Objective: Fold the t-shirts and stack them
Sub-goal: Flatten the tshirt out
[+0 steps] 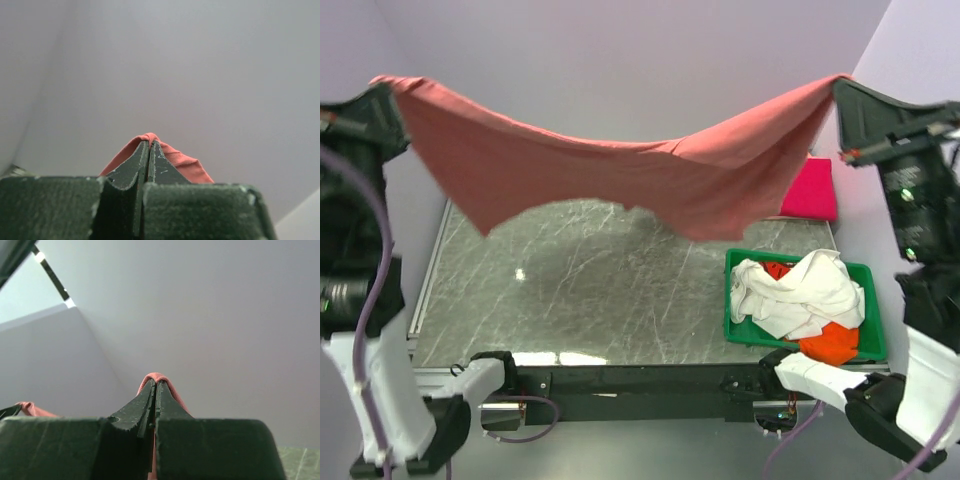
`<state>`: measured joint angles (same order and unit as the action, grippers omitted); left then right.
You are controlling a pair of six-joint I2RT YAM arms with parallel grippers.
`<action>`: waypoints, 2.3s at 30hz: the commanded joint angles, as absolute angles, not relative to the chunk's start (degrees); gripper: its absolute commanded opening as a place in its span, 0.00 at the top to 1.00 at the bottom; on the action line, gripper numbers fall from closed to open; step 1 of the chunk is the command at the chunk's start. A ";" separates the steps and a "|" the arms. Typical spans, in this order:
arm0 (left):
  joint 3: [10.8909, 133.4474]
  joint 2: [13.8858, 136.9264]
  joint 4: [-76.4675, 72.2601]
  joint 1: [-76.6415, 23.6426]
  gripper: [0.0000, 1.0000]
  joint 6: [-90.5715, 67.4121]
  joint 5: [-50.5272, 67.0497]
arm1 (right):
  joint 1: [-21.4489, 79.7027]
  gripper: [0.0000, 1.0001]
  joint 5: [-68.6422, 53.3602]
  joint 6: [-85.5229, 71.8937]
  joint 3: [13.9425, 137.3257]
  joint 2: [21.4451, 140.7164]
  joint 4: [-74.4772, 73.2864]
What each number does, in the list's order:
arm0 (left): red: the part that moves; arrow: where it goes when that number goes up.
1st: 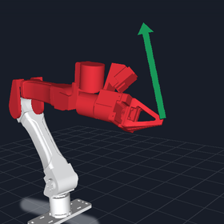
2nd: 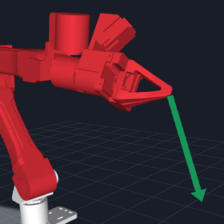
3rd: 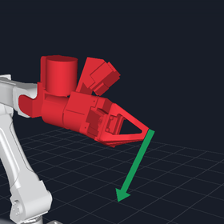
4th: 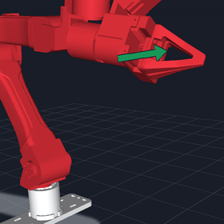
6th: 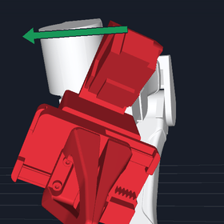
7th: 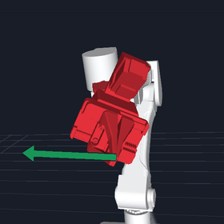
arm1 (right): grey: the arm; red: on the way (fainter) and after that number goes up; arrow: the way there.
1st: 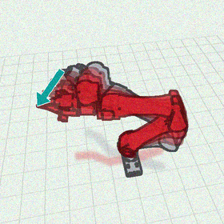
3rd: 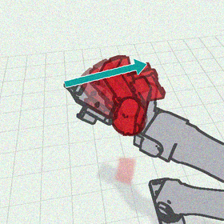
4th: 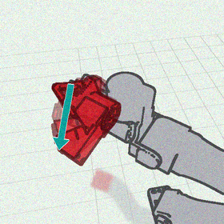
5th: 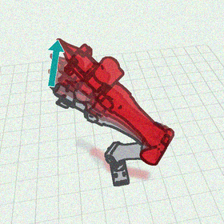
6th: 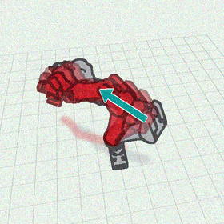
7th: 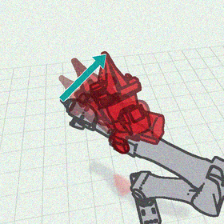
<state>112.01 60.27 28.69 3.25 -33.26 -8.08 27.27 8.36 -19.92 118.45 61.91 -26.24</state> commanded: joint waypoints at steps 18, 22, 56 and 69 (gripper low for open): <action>97.67 52.47 19.26 0.53 0.99 -28.56 -23.20 | 27.86 1.00 12.03 -20.31 110.31 59.40 -16.44; 87.21 56.41 12.42 0.44 0.99 -29.71 -23.38 | 26.73 1.00 14.94 -15.39 106.97 65.71 -13.20; 78.67 105.21 26.19 2.63 0.12 -38.32 -4.93 | 16.95 0.20 -9.14 -23.81 88.87 105.74 -23.29; 73.30 109.33 23.73 5.97 0.12 -37.44 0.17 | 21.45 0.21 -11.61 -25.50 83.13 107.75 -24.69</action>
